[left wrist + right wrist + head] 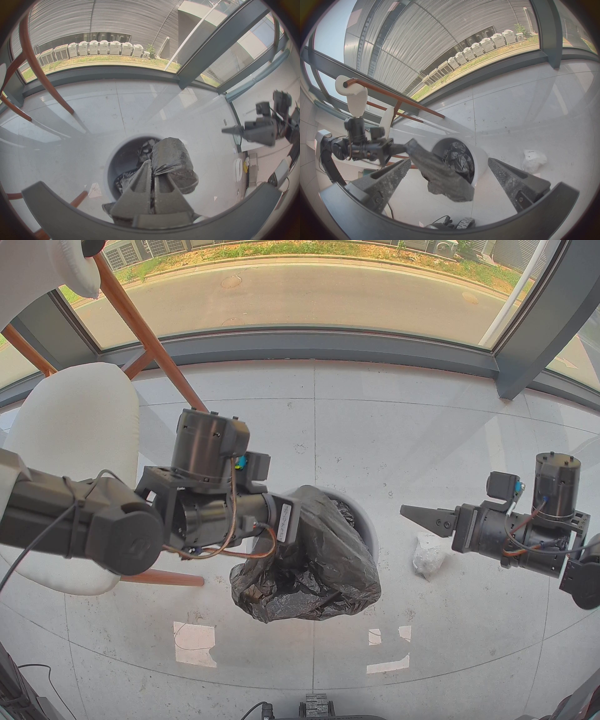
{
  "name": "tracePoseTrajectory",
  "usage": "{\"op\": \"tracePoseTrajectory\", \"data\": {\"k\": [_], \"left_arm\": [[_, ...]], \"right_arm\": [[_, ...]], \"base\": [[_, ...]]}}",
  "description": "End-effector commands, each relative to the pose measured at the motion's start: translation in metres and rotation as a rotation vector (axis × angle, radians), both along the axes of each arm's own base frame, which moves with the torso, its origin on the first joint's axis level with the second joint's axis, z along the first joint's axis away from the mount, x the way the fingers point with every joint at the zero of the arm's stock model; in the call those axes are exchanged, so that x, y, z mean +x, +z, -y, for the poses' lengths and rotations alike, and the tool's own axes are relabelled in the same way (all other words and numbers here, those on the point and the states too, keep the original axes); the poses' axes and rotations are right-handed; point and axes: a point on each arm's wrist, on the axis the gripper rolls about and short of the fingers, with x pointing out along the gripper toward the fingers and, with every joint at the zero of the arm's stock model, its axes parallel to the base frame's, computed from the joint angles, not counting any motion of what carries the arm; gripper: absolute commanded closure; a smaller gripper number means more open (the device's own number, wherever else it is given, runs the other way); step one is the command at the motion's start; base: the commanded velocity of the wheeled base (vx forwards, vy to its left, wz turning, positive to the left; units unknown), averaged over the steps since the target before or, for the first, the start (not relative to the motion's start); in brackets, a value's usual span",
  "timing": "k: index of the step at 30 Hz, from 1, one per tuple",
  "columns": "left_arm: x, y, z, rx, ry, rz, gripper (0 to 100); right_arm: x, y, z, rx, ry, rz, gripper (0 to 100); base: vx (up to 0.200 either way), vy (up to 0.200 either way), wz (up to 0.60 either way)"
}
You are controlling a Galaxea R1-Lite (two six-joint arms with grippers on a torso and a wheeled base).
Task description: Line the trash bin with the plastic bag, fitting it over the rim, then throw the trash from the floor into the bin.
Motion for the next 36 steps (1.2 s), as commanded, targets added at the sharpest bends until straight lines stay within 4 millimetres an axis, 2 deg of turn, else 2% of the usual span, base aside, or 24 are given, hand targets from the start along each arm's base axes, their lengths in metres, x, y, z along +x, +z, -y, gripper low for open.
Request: {"op": "tracePoseTrajectory", "data": {"k": [1,4,7,8,14,18,25,36], "left_arm": [[0.022,-0.001,0.014,-0.012,0.009,0.011,100],[0.026,0.007,0.014,-0.015,0.014,0.018,100],[0.035,0.012,0.005,-0.015,0.043,0.024,100],[0.039,0.020,0.001,-0.010,0.052,0.032,100],[0.043,0.031,-0.006,0.005,0.074,0.027,100],[0.044,0.040,-0.005,-0.012,0.072,0.049,100],[0.041,0.038,-0.003,-0.007,0.066,0.041,100],[0.040,0.038,-0.003,-0.007,0.064,0.040,100]], "right_arm": [[-0.023,-0.007,0.012,-0.018,-0.001,-0.015,0],[-0.025,-0.014,0.012,-0.050,0.010,-0.028,0],[-0.027,-0.018,0.012,-0.075,0.021,-0.026,0],[-0.026,-0.024,0.011,-0.106,0.036,-0.032,0],[-0.011,-0.036,-0.001,-0.175,0.083,-0.024,0],[0.010,-0.046,-0.021,-0.199,0.126,-0.003,0],[0.033,-0.059,-0.054,-0.184,0.181,0.037,0],[0.055,-0.086,-0.077,-0.172,0.200,0.062,0]], "base": [[0.000,0.000,0.00],[0.000,0.000,0.00],[0.000,0.000,0.00],[0.000,0.000,0.00],[0.000,0.000,0.00],[0.000,0.000,0.00],[0.000,0.000,0.00],[0.000,0.000,0.00]]}}
